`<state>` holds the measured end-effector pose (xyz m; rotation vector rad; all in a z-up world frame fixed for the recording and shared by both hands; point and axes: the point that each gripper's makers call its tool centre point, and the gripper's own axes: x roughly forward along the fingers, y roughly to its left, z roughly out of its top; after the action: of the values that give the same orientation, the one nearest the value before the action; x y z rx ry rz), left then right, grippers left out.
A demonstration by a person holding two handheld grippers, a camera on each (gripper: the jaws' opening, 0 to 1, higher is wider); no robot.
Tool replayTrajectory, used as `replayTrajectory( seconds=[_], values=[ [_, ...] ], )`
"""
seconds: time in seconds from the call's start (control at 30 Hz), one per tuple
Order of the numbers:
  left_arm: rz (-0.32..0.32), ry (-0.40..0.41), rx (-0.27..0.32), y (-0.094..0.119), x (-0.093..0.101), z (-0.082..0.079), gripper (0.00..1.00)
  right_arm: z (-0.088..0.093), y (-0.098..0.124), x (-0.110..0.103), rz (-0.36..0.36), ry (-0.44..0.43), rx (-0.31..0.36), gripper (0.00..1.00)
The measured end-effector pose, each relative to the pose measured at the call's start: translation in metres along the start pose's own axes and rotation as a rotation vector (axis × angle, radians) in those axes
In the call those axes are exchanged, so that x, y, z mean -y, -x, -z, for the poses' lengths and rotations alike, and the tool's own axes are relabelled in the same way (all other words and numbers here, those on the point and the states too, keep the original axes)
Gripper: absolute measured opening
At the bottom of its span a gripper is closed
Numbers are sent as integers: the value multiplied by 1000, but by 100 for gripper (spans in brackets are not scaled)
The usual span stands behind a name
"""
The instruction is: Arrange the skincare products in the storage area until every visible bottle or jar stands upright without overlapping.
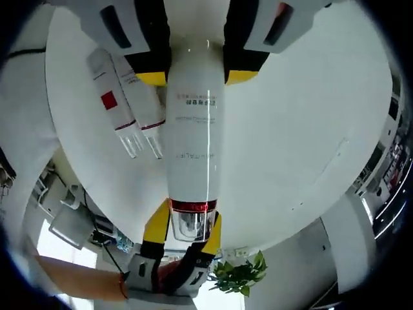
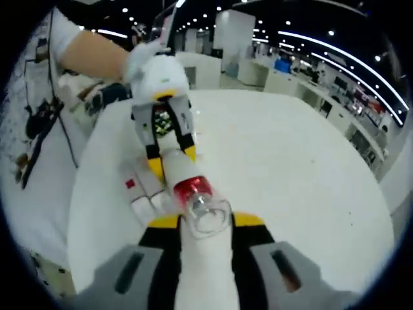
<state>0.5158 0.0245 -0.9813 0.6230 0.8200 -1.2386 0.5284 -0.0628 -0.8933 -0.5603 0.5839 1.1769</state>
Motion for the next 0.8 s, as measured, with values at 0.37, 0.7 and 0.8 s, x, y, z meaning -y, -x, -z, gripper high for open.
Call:
replayTrajectory(
  seconds=[0.37,0.7,0.8],
  values=[
    [9,12,53,2,2,2,29,-46,3,-9,-30,84,17,26],
    [12,20,88,2,3,2,30,-83,-2,-24,-59,138,19,26],
    [12,28,97,3,3,1,30,-91,-7,-27,-50,179,21,26]
  ],
)
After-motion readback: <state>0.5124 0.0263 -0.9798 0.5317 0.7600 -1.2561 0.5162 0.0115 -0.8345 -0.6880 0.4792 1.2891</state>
